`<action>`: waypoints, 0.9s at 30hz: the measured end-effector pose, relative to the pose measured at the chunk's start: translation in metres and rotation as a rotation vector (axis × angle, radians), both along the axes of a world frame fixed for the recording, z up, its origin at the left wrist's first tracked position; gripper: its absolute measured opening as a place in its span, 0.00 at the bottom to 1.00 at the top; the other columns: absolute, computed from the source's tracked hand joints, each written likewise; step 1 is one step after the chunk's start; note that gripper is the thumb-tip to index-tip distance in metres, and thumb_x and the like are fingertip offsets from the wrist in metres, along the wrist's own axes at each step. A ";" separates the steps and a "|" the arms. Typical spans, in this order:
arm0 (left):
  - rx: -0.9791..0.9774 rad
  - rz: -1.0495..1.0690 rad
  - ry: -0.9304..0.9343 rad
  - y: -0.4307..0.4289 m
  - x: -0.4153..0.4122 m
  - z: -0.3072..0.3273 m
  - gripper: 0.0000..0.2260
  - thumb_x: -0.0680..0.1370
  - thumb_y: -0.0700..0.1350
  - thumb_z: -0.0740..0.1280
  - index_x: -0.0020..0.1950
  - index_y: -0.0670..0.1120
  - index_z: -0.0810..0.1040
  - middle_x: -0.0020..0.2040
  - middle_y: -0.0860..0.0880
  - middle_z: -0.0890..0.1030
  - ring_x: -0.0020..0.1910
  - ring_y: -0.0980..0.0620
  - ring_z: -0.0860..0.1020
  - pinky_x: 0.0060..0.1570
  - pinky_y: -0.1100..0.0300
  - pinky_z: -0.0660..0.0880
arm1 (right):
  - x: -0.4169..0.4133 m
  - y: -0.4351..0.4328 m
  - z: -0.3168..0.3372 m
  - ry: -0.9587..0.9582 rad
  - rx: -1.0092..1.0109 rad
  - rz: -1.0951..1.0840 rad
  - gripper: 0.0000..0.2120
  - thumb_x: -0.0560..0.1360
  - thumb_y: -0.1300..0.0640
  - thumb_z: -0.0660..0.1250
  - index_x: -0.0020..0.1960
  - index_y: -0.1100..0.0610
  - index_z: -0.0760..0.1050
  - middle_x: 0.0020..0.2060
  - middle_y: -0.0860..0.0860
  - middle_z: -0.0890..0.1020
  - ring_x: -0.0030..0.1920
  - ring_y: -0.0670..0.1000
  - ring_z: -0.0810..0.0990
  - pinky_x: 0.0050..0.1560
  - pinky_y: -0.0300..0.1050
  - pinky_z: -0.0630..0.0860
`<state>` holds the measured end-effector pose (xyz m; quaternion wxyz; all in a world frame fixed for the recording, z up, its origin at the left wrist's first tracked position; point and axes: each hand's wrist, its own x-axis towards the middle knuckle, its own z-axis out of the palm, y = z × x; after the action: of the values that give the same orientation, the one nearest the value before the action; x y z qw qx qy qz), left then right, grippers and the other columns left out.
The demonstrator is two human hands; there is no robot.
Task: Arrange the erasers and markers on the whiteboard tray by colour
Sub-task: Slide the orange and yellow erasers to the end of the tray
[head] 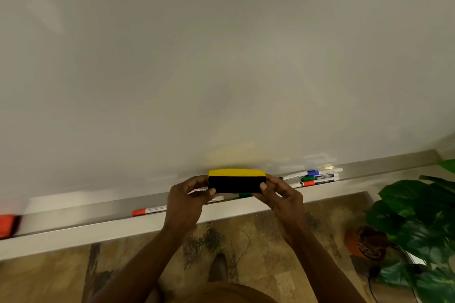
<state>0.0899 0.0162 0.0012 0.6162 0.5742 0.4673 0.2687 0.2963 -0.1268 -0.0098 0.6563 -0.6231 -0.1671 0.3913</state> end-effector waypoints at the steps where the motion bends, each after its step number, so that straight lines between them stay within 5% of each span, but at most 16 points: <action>1: 0.034 0.008 0.010 0.002 -0.005 0.003 0.14 0.76 0.37 0.78 0.57 0.52 0.89 0.50 0.55 0.90 0.51 0.56 0.88 0.53 0.59 0.83 | -0.001 0.003 0.004 0.056 0.021 0.006 0.17 0.76 0.56 0.74 0.65 0.55 0.83 0.59 0.56 0.87 0.60 0.59 0.86 0.59 0.57 0.84; 4: 0.127 0.018 0.033 0.007 -0.023 0.010 0.16 0.77 0.36 0.77 0.60 0.53 0.88 0.51 0.55 0.90 0.51 0.55 0.88 0.52 0.57 0.84 | -0.006 0.013 0.014 0.161 0.039 0.044 0.18 0.74 0.52 0.75 0.62 0.59 0.83 0.58 0.60 0.86 0.58 0.64 0.86 0.57 0.57 0.84; 8: 0.212 0.035 0.023 0.013 -0.050 0.018 0.20 0.77 0.34 0.76 0.59 0.58 0.87 0.50 0.58 0.90 0.51 0.59 0.88 0.48 0.69 0.81 | -0.025 0.031 0.022 0.118 0.032 0.134 0.19 0.70 0.52 0.79 0.57 0.60 0.84 0.56 0.63 0.86 0.55 0.65 0.87 0.57 0.57 0.84; 14: 0.097 0.072 0.006 0.023 -0.112 0.018 0.20 0.77 0.42 0.78 0.68 0.54 0.84 0.57 0.53 0.89 0.59 0.52 0.86 0.60 0.52 0.83 | -0.073 0.065 0.022 -0.086 -0.007 0.311 0.13 0.71 0.61 0.80 0.54 0.52 0.85 0.50 0.54 0.88 0.52 0.57 0.88 0.50 0.44 0.84; 20: 0.235 0.321 0.320 0.028 -0.180 0.013 0.30 0.70 0.62 0.77 0.69 0.52 0.80 0.55 0.56 0.87 0.51 0.61 0.86 0.50 0.67 0.83 | -0.153 0.107 0.003 -0.250 -0.005 0.477 0.18 0.66 0.64 0.83 0.52 0.54 0.83 0.50 0.51 0.88 0.52 0.52 0.88 0.47 0.48 0.86; 22: 0.225 0.364 0.333 0.032 -0.203 0.008 0.31 0.70 0.60 0.79 0.69 0.50 0.79 0.57 0.54 0.87 0.52 0.60 0.86 0.53 0.61 0.84 | -0.179 0.121 -0.004 -0.306 0.004 0.505 0.19 0.65 0.63 0.84 0.53 0.55 0.82 0.50 0.49 0.88 0.52 0.50 0.88 0.47 0.47 0.86; 27: 0.217 0.418 0.339 0.053 -0.267 -0.003 0.33 0.69 0.53 0.83 0.71 0.47 0.77 0.61 0.54 0.83 0.54 0.59 0.84 0.49 0.73 0.79 | -0.239 0.155 -0.013 -0.447 0.011 0.602 0.21 0.66 0.56 0.85 0.55 0.49 0.81 0.55 0.43 0.86 0.54 0.45 0.86 0.54 0.45 0.84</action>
<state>-0.1771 0.0689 -0.0022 0.3957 0.5647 0.6403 0.3384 0.0574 0.0283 -0.0224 0.4624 -0.6125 -0.4841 0.4204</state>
